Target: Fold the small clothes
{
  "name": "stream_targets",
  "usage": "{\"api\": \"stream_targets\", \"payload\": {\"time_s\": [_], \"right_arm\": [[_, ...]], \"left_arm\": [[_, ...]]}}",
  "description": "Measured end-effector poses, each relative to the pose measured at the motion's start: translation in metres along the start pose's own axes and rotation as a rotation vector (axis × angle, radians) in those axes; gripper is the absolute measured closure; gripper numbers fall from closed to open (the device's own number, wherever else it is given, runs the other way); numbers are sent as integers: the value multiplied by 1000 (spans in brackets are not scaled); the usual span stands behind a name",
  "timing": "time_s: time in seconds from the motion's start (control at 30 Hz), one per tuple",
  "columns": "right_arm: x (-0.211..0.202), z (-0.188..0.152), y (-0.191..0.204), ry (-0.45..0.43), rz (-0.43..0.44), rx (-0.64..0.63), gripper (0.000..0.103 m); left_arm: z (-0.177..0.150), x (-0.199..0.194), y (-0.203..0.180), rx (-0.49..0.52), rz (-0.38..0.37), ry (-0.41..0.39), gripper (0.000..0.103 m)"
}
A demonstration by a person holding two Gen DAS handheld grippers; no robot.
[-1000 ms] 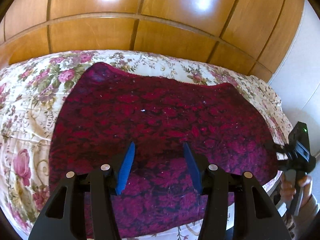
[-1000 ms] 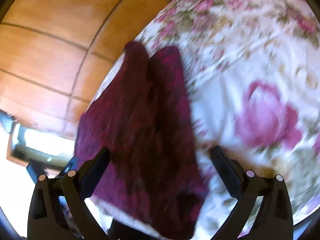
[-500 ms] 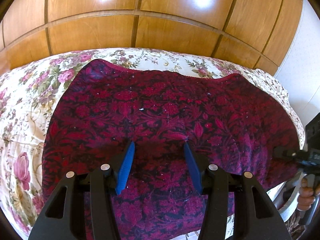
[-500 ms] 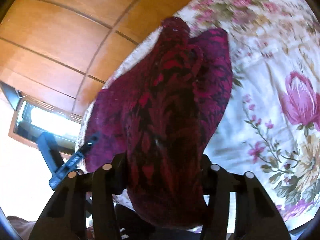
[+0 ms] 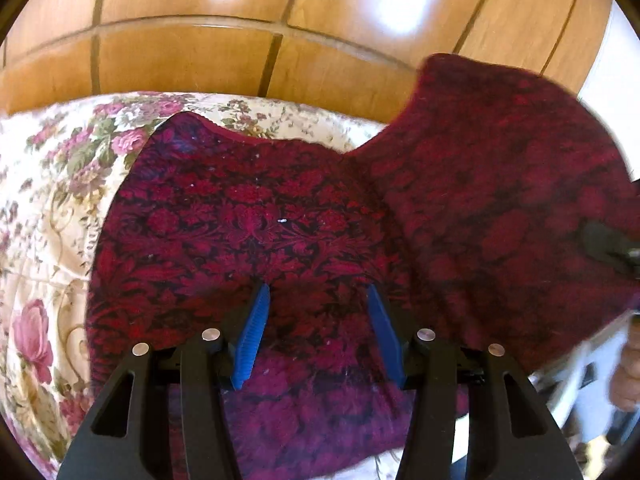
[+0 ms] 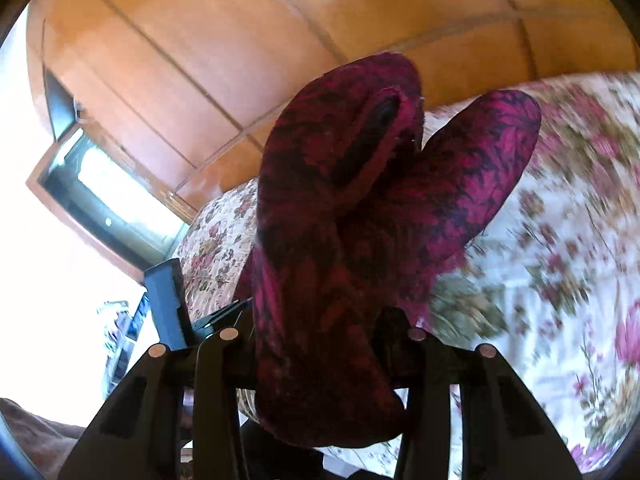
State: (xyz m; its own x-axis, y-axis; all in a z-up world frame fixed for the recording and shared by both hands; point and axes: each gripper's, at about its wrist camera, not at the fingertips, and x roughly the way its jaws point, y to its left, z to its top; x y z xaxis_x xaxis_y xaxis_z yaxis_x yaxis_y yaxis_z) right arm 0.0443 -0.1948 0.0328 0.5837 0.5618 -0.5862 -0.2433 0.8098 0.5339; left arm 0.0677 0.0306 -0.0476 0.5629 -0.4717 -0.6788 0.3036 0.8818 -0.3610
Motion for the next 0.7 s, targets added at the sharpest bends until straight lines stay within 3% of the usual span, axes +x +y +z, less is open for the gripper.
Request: {"api": "stream_targets", "payload": {"time_s": [0.07, 0.2, 0.37, 0.4, 0.5, 0.7], "right_arm": [[11, 4, 21, 12, -39, -67, 64], [46, 3, 66, 50, -128, -233, 64], [86, -31, 109, 113, -199, -452, 67], [92, -42, 116, 128, -202, -492, 67], [118, -71, 137, 156, -236, -619, 68], [131, -107, 150, 118, -333, -805, 68]], "left_arm": [[0, -18, 21, -50, -50, -24, 53], [-2, -59, 85, -200, -73, -81, 53], [3, -95, 131, -296, -94, -143, 54], [6, -103, 137, -311, -129, -155, 54], [12, -115, 141, -329, -199, -178, 39], [39, -105, 135, -336, -328, -159, 39]]}}
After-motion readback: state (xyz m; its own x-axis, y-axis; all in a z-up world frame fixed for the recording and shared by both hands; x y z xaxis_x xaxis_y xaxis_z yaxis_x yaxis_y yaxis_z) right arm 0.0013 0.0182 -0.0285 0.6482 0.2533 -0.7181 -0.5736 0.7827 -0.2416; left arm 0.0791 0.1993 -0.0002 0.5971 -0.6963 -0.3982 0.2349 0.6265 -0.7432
